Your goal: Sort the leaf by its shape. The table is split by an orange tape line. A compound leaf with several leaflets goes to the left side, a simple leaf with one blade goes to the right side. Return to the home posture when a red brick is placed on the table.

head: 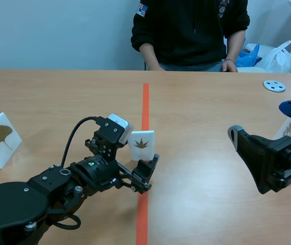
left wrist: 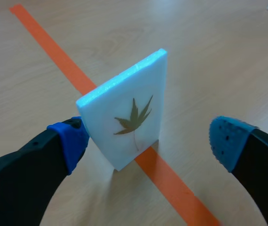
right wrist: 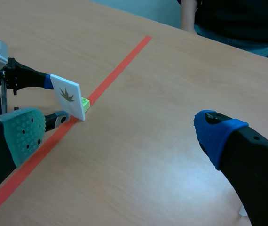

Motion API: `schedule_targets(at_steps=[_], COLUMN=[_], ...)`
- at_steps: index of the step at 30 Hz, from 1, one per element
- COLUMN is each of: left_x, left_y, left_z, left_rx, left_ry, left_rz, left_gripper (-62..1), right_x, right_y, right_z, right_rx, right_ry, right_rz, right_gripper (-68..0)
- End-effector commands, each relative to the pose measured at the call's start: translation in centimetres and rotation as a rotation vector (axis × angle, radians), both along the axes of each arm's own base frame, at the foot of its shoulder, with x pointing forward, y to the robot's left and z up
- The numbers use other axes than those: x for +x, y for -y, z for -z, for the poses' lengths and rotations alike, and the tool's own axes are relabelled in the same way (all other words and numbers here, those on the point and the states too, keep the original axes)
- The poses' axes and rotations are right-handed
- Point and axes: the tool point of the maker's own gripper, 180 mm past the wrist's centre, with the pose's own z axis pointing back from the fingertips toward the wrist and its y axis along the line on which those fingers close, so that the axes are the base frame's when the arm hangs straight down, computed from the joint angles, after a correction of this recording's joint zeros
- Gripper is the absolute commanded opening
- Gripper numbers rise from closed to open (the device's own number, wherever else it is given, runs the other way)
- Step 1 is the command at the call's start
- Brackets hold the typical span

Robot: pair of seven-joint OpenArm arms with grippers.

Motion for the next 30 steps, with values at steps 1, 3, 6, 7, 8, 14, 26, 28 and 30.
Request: schedule_targets(at_steps=[1, 3, 6, 7, 8, 14, 26, 28, 30], left_x=[0.7, 0.8, 1.1, 1.2, 1.2, 2.0, 2.2, 2.2, 2.2], left_y=[0.5, 0.8, 1.0, 1.1, 1.4, 1.8, 1.1, 1.1, 1.1], left_z=[-1.3, -1.3, -1.6, -1.6, -1.6, -1.6, -0.3, -0.3, -0.4], left_rx=[-0.035, -0.039, -0.043, -0.047, -0.051, -0.058, -0.036, -0.035, -0.036], left_ry=[0.035, 0.034, 0.041, 0.042, 0.039, 0.038, 0.021, 0.022, 0.022], left_rz=[-0.012, -0.013, -0.023, -0.024, -0.024, -0.035, -0.066, -0.067, -0.066], left_gripper=[-10.5, -11.6, -15.5, -16.4, -16.4, -20.1, -52.4, -55.1, -55.4], right_x=[0.5, 0.6, 0.6, 0.6, 0.6, 0.6, 0.6, 0.6, 0.6], right_y=[0.0, 0.0, 0.0, 0.0, 0.0, 0.0, 0.0, 0.0, 0.0], right_z=[-0.9, -1.0, -1.0, -1.0, -1.0, -0.9, -0.9, -0.9, -0.9], right_rx=[0.006, 0.006, 0.007, 0.008, 0.011, 0.027, 0.027, 0.027, 0.027], right_ry=[0.035, 0.038, 0.04, 0.039, 0.039, 0.039, 0.039, 0.039, 0.039], right_rz=[-0.004, -0.004, -0.004, -0.003, -0.001, 0.013, 0.013, 0.013, 0.013], right_gripper=[0.4, 0.4, 0.4, 0.4, 0.4, 0.4, 0.4, 0.4, 0.4])
